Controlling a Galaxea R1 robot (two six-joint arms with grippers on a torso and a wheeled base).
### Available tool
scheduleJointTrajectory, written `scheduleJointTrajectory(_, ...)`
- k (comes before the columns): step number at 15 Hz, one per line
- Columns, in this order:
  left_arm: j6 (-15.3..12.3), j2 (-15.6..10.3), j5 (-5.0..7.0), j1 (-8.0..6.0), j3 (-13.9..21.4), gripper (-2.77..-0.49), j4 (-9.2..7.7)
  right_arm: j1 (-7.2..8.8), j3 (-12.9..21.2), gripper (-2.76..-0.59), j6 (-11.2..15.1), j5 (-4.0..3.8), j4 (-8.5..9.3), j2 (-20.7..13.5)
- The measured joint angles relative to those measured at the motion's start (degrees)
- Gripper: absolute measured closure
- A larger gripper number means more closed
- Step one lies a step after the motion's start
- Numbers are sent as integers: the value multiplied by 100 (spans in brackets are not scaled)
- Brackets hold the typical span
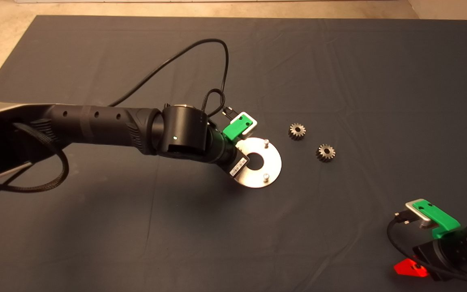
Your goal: Install three planetary gears onto the carrier pins
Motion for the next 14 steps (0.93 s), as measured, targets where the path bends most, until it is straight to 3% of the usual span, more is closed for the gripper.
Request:
scheduleJointTrajectory(4,125,0,-23,-2,-28,-81,-2,31,0,-250,-17,-2,0,-20)
scheduleJointTrajectory(14,134,13,-72,-6,-89,-81,0,53,0,-250,-61,-2,0,-66)
